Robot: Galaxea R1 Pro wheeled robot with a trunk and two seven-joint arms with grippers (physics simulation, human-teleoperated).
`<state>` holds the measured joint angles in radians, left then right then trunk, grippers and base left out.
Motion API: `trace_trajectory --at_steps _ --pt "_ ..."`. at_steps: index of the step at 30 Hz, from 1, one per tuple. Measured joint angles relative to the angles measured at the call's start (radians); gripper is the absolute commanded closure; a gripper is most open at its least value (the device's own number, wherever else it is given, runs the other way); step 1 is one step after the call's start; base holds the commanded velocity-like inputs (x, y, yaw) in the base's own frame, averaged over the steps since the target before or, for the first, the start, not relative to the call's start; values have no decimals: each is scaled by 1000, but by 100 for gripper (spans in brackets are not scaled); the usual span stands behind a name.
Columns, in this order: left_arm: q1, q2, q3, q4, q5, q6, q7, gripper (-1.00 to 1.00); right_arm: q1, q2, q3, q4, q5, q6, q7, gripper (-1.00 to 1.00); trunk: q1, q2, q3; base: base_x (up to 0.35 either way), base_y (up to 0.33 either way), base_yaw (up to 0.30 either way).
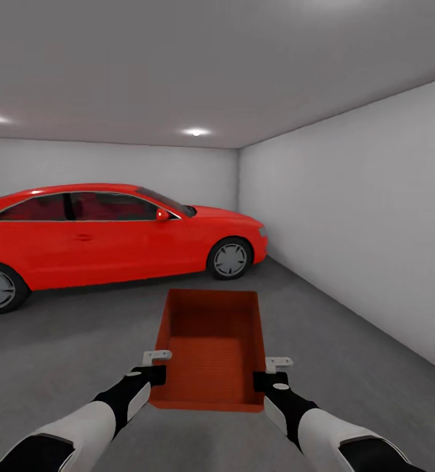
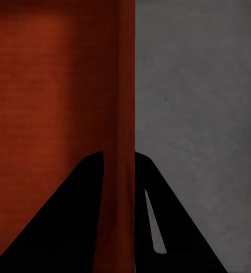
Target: Move the two storage containers from the living room to the garage. In the garage, place one container on the floor and stack the other container on top of it (either order is fine).
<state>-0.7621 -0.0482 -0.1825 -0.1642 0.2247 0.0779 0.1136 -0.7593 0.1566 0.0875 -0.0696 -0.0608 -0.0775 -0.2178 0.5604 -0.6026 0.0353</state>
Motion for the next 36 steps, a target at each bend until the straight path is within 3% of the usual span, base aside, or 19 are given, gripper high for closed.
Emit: trace_trajectory --at_steps 36 --pt "0 0 1 1 0 -1 0 100 0 0 1 -1 0 0 0 100 0 0 0 306 203 -251"
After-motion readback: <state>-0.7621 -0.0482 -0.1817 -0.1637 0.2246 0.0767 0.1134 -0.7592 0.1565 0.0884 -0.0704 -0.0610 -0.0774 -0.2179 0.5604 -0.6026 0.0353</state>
